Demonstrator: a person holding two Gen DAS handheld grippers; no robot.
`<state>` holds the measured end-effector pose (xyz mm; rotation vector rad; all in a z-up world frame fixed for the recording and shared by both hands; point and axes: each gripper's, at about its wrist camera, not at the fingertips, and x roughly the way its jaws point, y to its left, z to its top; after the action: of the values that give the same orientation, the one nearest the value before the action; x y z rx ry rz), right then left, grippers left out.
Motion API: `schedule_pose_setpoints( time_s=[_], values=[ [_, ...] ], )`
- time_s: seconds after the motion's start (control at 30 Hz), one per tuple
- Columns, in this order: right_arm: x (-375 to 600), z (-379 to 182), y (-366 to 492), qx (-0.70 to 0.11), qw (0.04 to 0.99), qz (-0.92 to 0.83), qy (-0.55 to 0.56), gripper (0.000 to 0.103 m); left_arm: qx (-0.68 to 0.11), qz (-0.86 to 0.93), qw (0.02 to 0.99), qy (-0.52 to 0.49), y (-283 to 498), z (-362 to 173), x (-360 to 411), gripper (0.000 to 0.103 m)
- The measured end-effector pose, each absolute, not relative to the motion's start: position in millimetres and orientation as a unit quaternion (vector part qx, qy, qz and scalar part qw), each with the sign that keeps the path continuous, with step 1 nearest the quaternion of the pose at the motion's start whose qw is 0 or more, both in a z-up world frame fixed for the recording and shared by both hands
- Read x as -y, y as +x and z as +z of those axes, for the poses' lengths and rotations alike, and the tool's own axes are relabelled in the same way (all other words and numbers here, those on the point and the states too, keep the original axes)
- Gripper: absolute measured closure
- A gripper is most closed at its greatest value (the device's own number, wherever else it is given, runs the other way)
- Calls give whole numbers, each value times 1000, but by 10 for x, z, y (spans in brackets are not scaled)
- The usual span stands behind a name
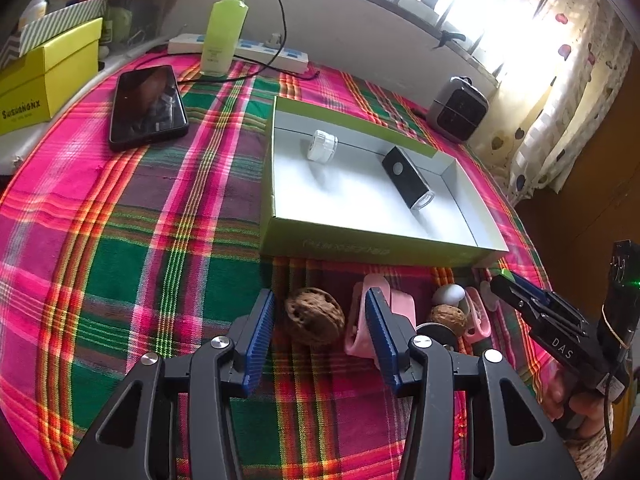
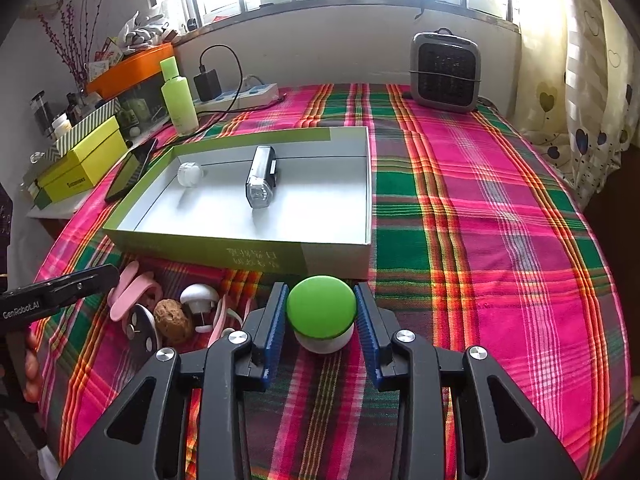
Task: Organize objects
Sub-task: 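Grasp the walnut with the left tool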
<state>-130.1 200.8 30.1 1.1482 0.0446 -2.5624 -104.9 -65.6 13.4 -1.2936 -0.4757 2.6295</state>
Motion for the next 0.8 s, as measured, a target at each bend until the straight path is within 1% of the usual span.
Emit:
schedule_pose_setpoints(
  time_s=[0.17, 0.23, 0.3, 0.5, 0.8],
  values=[
    [-1974, 309, -1278, -15, 170, -899, 403, 68, 160, 883, 82, -433, -1029, 136, 676, 59],
    [-1956, 310, -1267, -16, 172, -899, 403, 68, 160, 884, 80, -433, -1015, 137, 695, 64],
    [-1954, 311, -1262, -15, 173, -899, 403, 68, 161, 884, 72, -433, -1010, 131, 724, 67],
    [-1961, 319, -1257, -12, 172, -899, 402, 68, 166, 882, 71, -435, -1004, 108, 753, 67],
    [-1947, 308, -1255, -12, 173, -898, 404, 68, 134, 889, 58, -433, -1020, 94, 680, 67]
  ],
)
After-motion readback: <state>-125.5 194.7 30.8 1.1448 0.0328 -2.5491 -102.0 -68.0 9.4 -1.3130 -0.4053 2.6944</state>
